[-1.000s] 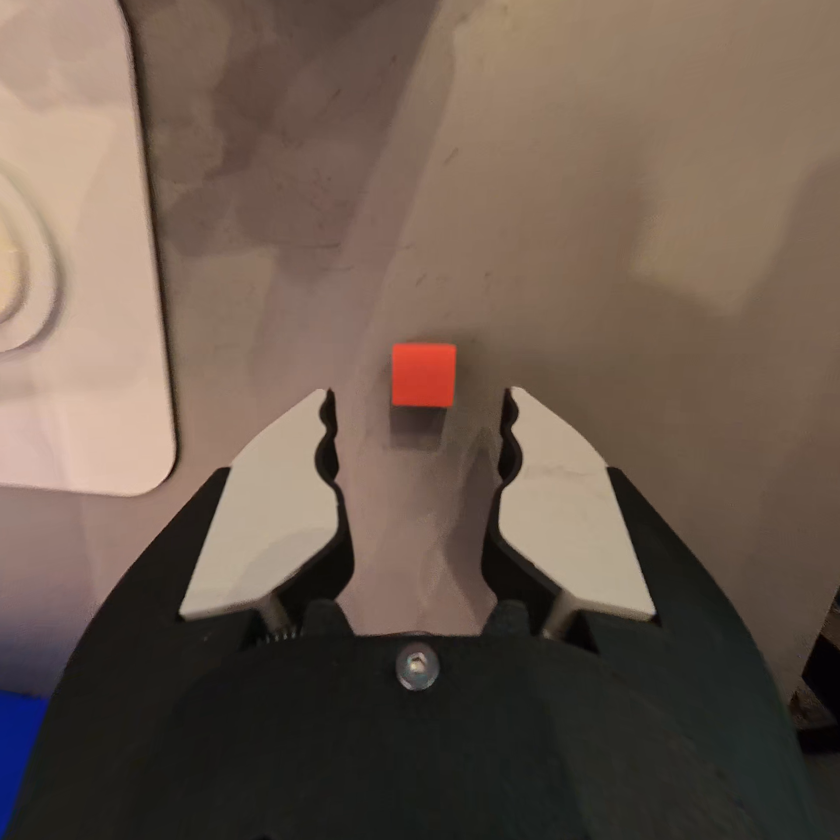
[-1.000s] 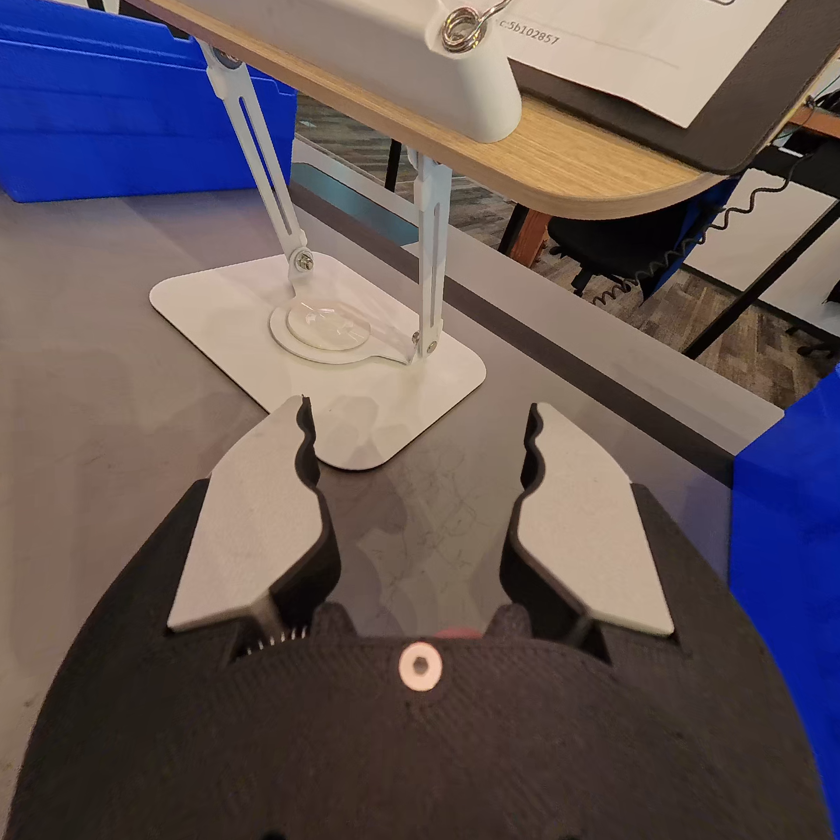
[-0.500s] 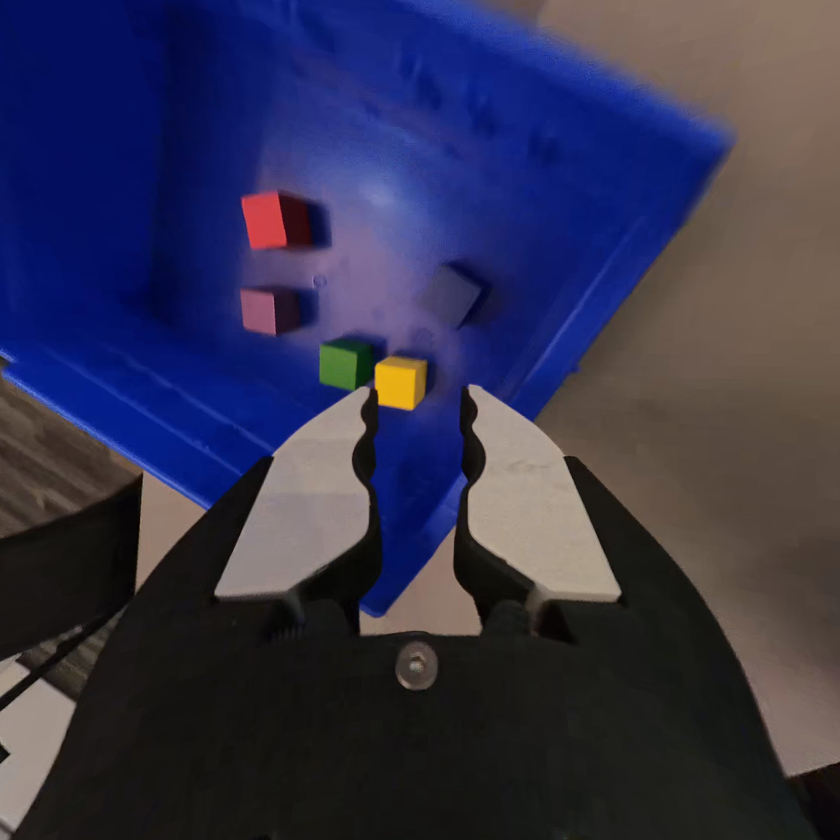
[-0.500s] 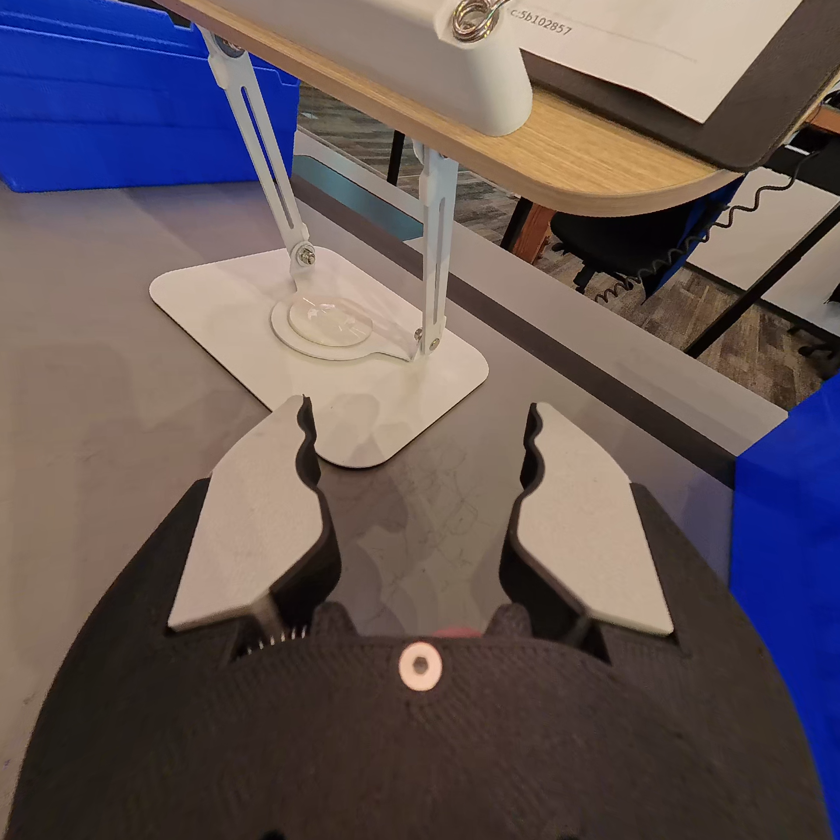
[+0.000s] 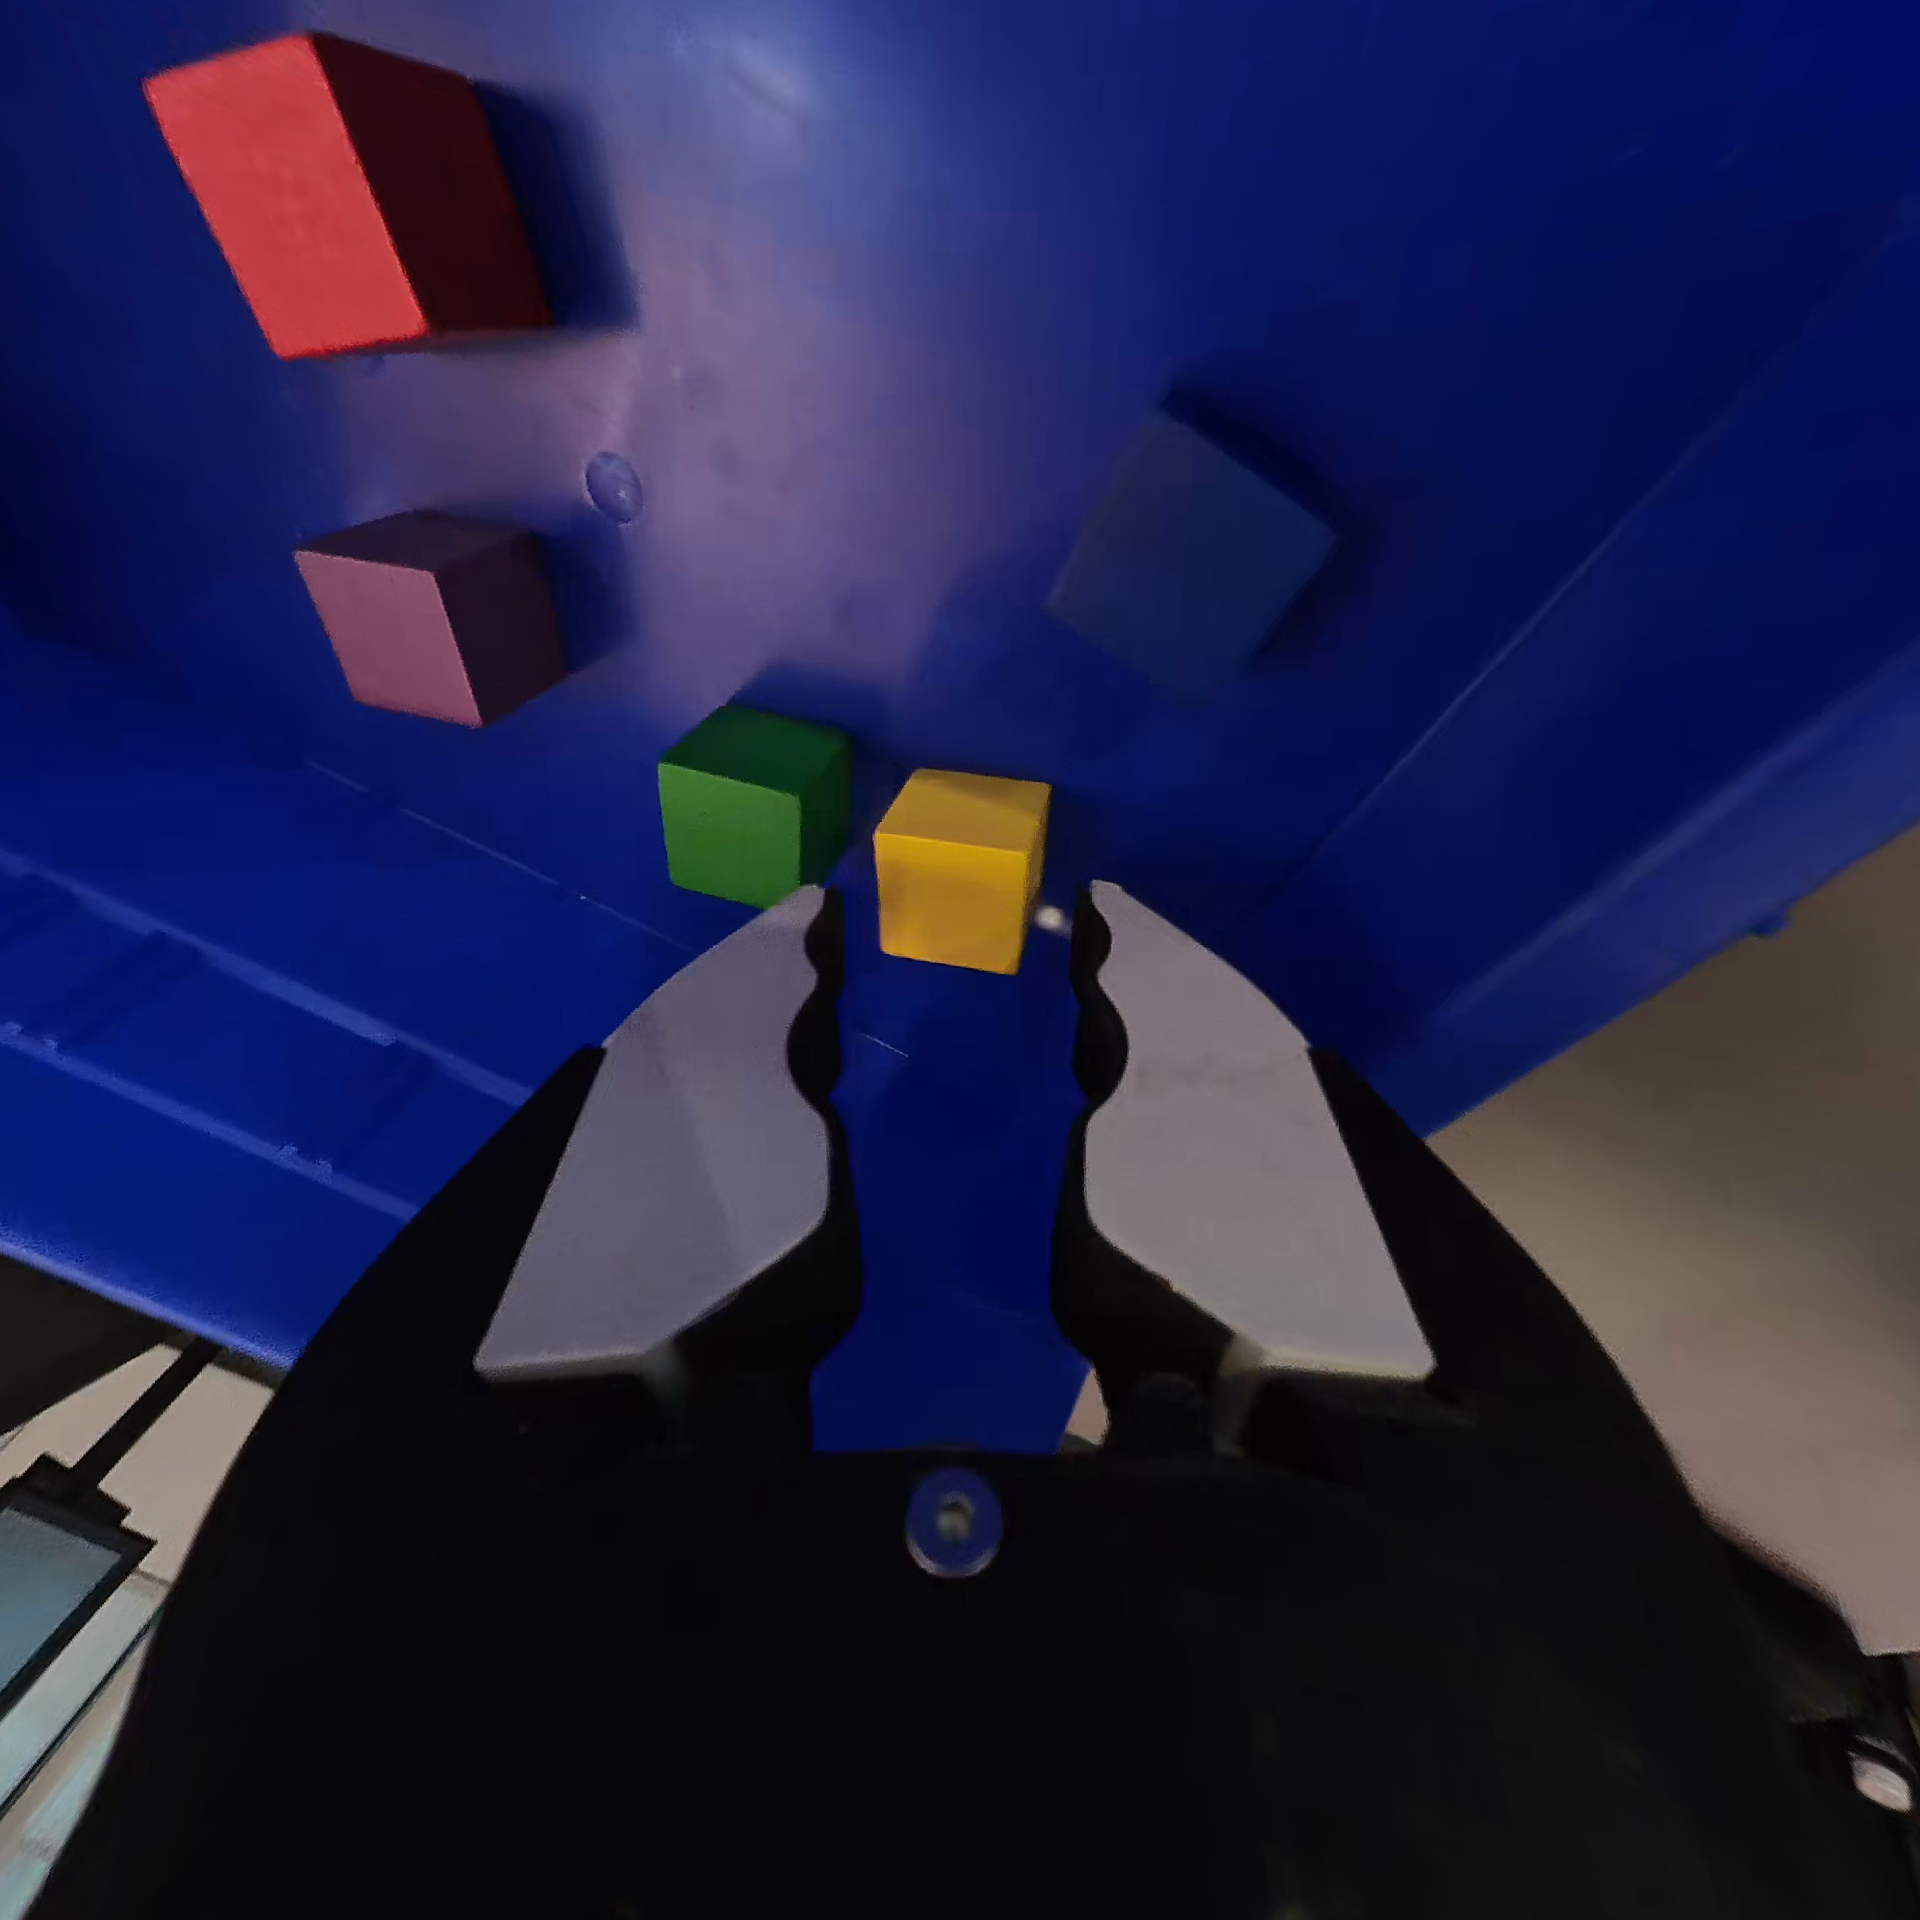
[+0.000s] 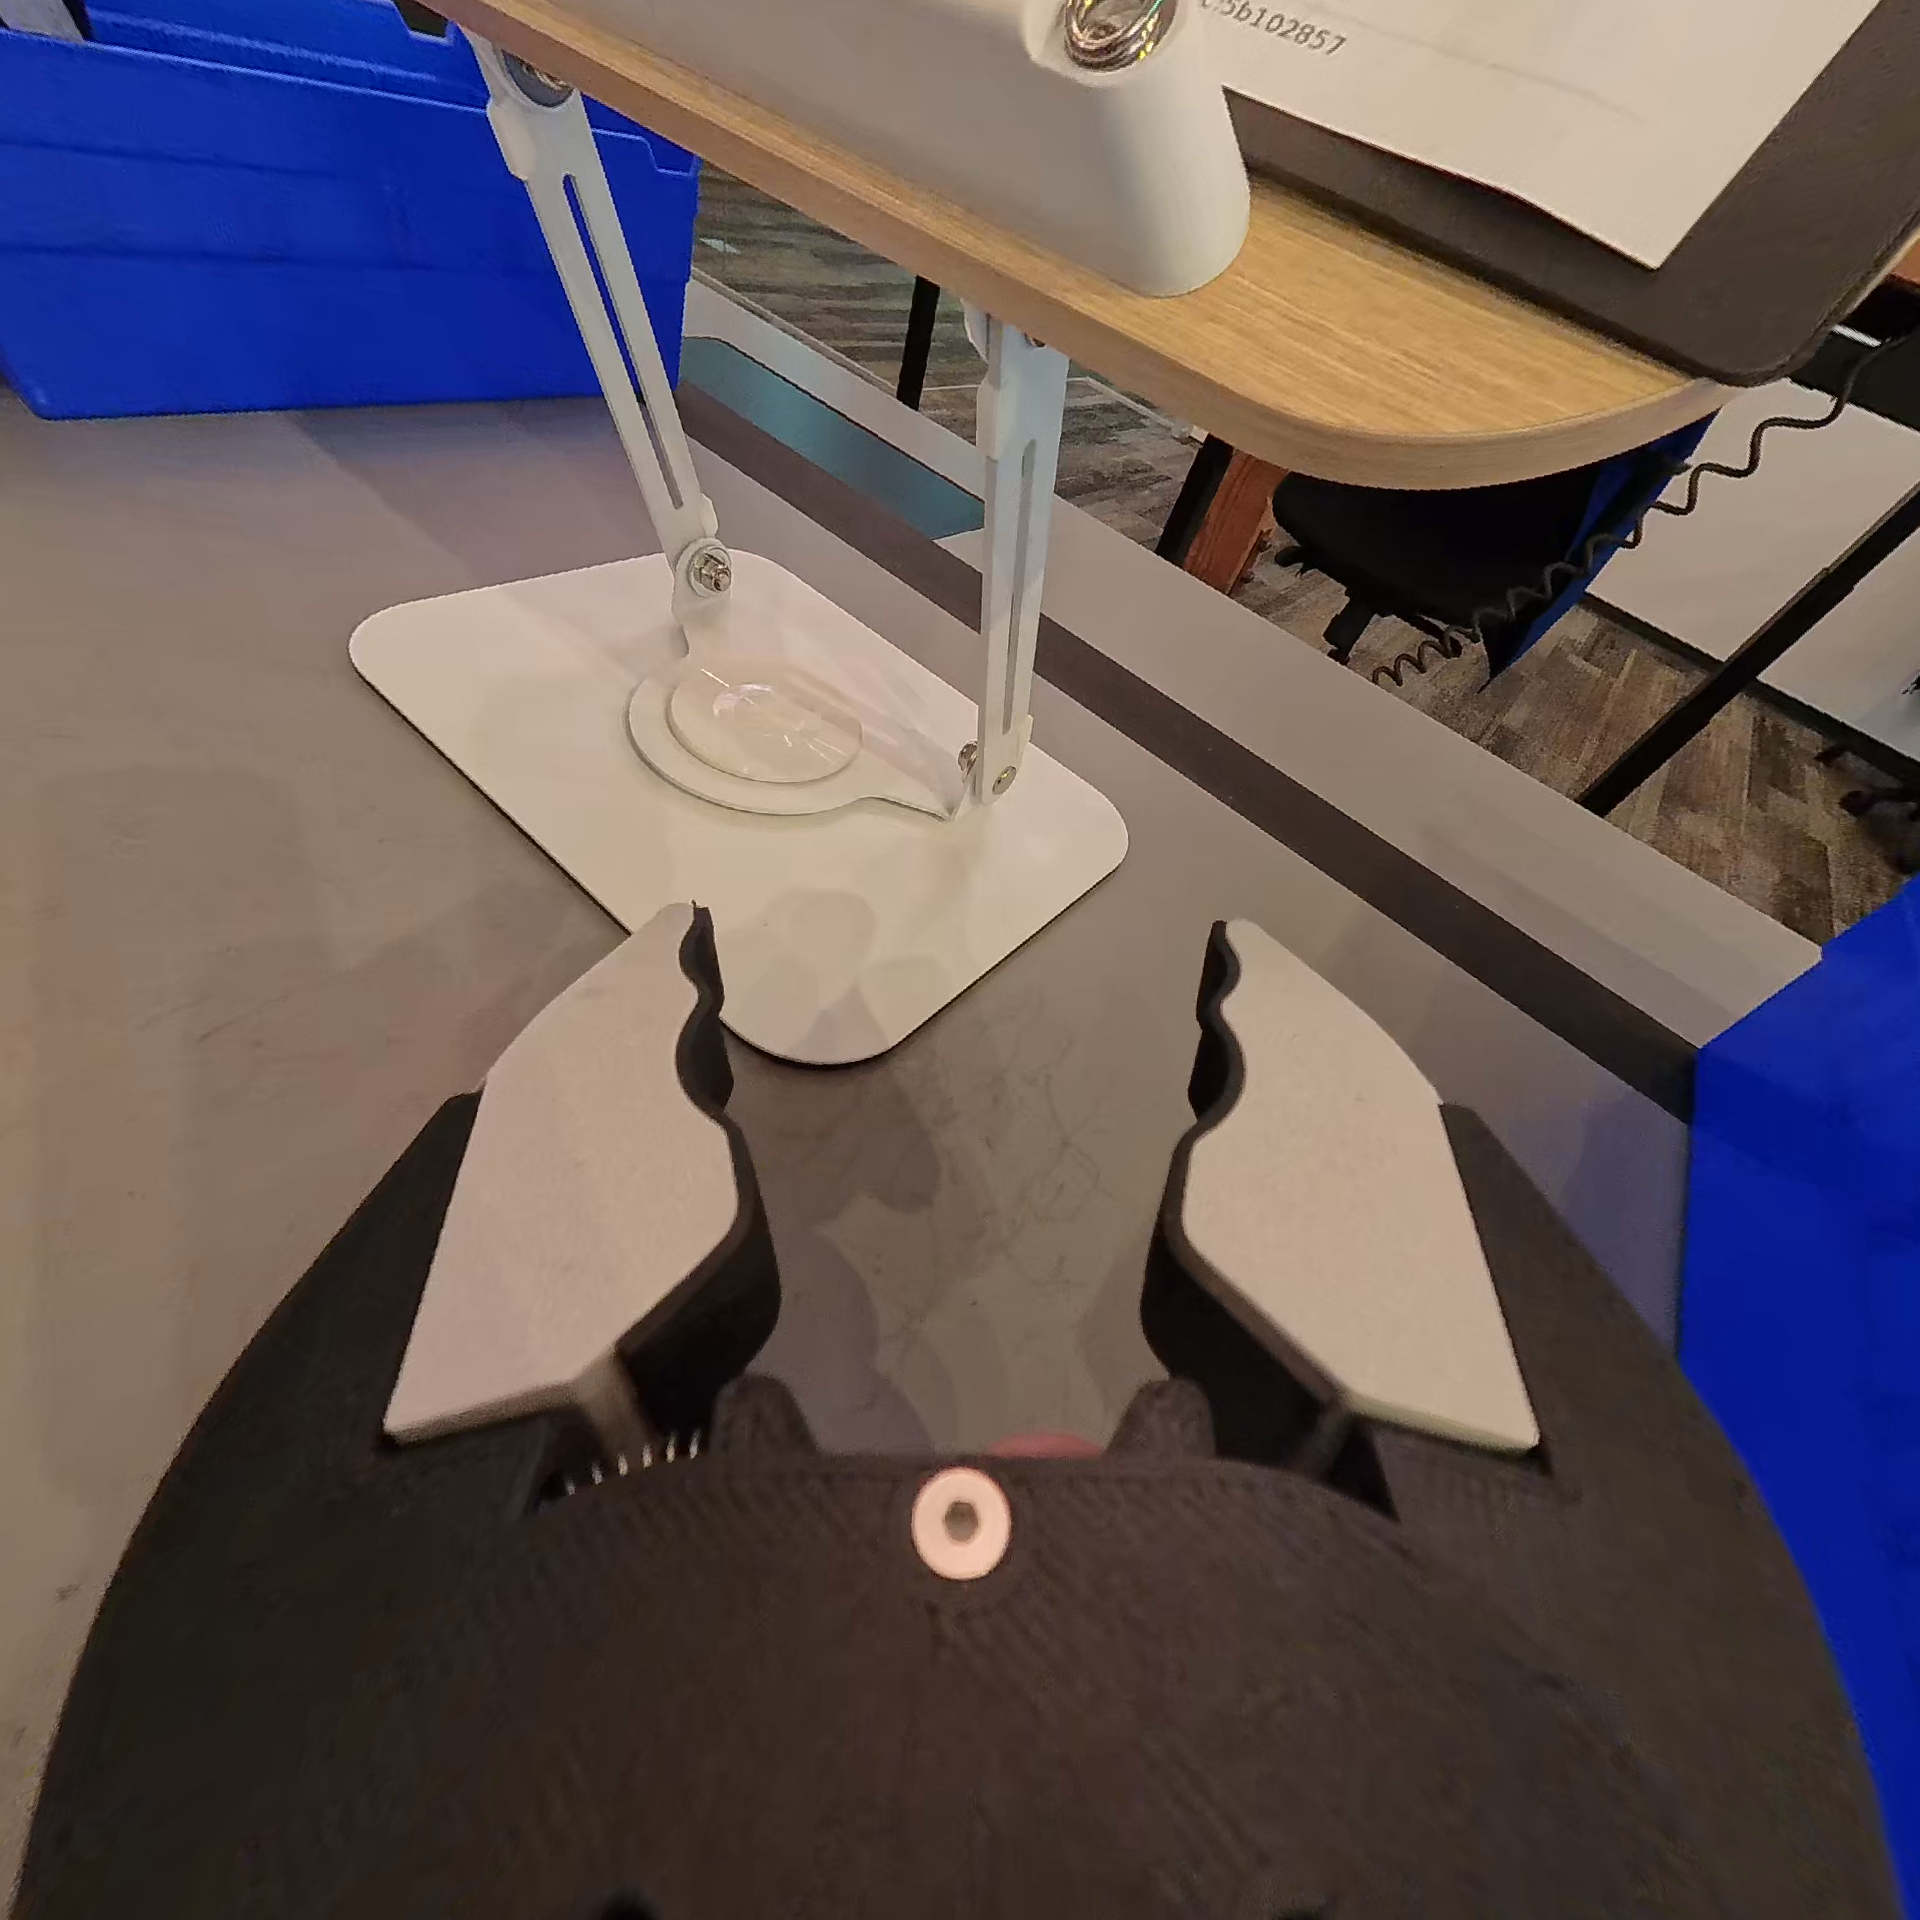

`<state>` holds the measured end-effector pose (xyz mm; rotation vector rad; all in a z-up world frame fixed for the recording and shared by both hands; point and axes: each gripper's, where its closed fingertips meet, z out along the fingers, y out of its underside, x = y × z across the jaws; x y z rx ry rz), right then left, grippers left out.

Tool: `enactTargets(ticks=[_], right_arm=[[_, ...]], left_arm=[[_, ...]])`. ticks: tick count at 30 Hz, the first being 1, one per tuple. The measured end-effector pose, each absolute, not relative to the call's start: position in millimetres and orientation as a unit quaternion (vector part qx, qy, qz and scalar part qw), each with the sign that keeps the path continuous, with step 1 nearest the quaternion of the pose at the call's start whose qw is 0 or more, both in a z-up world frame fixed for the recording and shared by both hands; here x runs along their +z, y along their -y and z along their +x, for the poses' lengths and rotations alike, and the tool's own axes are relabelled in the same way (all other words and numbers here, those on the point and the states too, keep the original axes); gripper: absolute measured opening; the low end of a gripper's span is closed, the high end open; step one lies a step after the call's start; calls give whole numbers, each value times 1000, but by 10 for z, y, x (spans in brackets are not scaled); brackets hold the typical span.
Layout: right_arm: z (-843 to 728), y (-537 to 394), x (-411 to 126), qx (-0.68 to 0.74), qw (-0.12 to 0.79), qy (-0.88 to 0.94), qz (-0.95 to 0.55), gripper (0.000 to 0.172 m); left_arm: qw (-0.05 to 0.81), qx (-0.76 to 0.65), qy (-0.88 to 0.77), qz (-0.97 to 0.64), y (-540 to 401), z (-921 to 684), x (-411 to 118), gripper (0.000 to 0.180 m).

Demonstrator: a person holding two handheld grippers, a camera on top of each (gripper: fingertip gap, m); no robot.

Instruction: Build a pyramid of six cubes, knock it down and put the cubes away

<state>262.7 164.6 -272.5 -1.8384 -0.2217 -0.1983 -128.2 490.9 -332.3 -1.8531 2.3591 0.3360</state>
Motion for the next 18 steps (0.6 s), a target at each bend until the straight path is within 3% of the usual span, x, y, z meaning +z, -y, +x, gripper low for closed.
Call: enactTargets(ticks=[3,8,13,18], right_arm=[[2627,-1647,-2727,-85,596,96,-792,88],[2631,-1648,-2726,-84,597,94,-793,88],[2628,-1651,-2731,-84,595,95,-793,88],[2629,-1653,-2734,-84,595,95,-794,88]], left_arm=[[46,93,-781,-616,-4892,-1262,-3400,31],[59,79,-779,-620,-4858,-1224,-3322,28],[147,53,-774,-613,-4550,-1079,-2768,28],[222,-35,-786,-575,-3593,-785,-2342,28]])
